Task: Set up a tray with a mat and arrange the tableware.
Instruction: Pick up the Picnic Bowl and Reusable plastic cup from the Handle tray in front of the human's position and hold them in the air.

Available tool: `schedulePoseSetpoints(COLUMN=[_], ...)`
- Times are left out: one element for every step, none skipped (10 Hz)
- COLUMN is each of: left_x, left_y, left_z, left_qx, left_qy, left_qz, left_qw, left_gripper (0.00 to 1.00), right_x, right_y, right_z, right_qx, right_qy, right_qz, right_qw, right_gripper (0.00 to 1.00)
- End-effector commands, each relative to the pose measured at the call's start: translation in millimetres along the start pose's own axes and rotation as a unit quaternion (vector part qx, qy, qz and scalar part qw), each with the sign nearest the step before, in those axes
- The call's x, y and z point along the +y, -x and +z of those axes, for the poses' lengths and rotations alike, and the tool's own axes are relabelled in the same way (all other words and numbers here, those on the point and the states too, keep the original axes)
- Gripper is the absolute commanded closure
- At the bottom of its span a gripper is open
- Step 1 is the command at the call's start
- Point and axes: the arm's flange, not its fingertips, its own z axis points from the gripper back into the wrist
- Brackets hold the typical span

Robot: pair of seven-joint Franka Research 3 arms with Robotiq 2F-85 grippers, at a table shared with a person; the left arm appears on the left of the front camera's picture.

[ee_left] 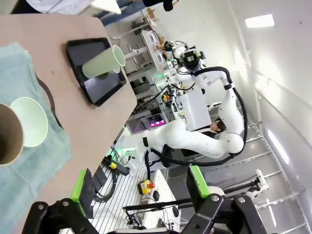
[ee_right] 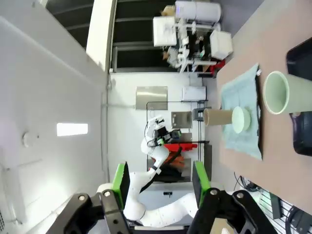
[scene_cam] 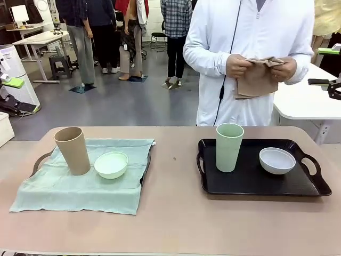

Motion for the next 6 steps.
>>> schedulePoseSetpoints(left_x=[3, 7, 12, 14, 12, 20], left_y=[3, -3, -1, 3, 7, 0], left_z=[2, 2, 4, 5, 7, 14], left_qx=[-0.001, -0.076, -0.134, -0.154, -0.141, -0.101], left_qy=[0.008, 0.013, 0.02, 0.018, 0.014, 0.013], left_qz=[0.004, 0.069, 0.098, 0.111, 0.101, 0.089], left_qw=[1.0, 0.995, 0.986, 0.982, 0.985, 0.991], left_gripper=[0.0, 0.0, 0.0, 0.0, 0.0, 0.0], right_x=[-8, -17, -28, -38, -44, -30], right_y=[-4, -5, -8, -7, 5, -5], right_z=[1, 2, 29, 57, 81, 27], right_qx=[-0.01, 0.019, 0.028, 0.021, 0.035, 0.016], right_qy=[0.006, 0.023, 0.003, -0.013, -0.04, 0.001], right_qz=[-0.007, -0.023, -0.055, -0.077, -0.085, -0.047], right_qw=[1.0, 0.999, 0.998, 0.997, 0.995, 0.999], right_gripper=[0.31, 0.31, 0.31, 0.31, 0.31, 0.31])
